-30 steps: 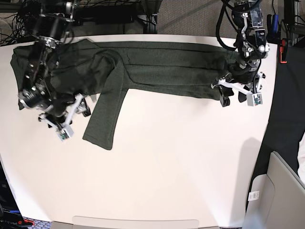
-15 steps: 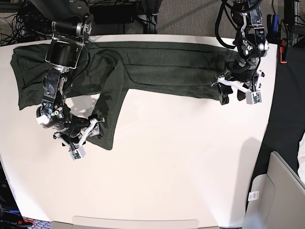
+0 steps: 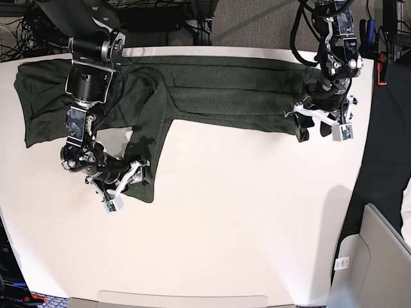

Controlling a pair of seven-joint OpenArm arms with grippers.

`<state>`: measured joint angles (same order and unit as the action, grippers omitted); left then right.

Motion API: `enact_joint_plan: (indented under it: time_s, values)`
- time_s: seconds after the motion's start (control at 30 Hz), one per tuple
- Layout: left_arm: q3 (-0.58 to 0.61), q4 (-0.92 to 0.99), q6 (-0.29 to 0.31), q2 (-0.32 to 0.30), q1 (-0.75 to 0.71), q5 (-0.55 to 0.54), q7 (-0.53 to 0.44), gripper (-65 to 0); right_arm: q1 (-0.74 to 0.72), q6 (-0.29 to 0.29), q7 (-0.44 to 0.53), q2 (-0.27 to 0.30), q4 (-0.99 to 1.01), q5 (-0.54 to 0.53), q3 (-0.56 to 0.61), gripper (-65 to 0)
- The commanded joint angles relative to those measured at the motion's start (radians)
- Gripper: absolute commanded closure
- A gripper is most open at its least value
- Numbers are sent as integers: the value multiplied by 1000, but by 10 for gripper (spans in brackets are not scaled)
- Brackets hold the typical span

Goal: Fold the T-shirt properly

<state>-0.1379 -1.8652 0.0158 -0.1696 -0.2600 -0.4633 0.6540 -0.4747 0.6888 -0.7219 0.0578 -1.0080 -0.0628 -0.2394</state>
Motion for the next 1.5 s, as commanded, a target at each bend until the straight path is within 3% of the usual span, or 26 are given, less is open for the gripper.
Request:
enact_joint_plan:
  time_s: [0.0, 0.1, 0.23, 0.27, 0.43, 0.7, 1.0, 1.23, 1.47]
  values:
    - [-6, -20, 3, -11, 8, -4, -20, -359, -14, 9, -21, -3, 4, 2, 39, -364]
    - [-6, -20, 5, -11, 8, -4, -21, -359, -11, 9, -55, 1, 7, -1, 142, -237]
    - [-6, -20, 5, -11, 8, -4, -21, -359, -8, 9, -124, -17, 1, -47, 162, -47]
    - [-6, -20, 5, -11, 8, -4, -21, -359, -5, 9, -130, -19, -1, -68, 162, -30]
    - [-7, -20, 5, -29, 8, -4, -23, -359, 21, 9, -190, -20, -105, -179, 165, -32]
    - [-7, -20, 6, -34, 8, -4, -23, -359, 98, 9, -373, -57, -386, -424, 166, -33]
    - [-9, -20, 6, -34, 5, -4, -23, -359, 107, 9, -448, -117, -496, -699, 409, -34]
    - [-141, -20, 6, -32, 3, -4, -23, -359, 103, 9, -497, -209, -496, -728, 535, -34]
    - [-219, -20, 6, -32, 0, -4, -18, -359, 97, 9, -502, -215, -483, -724, 665, -35]
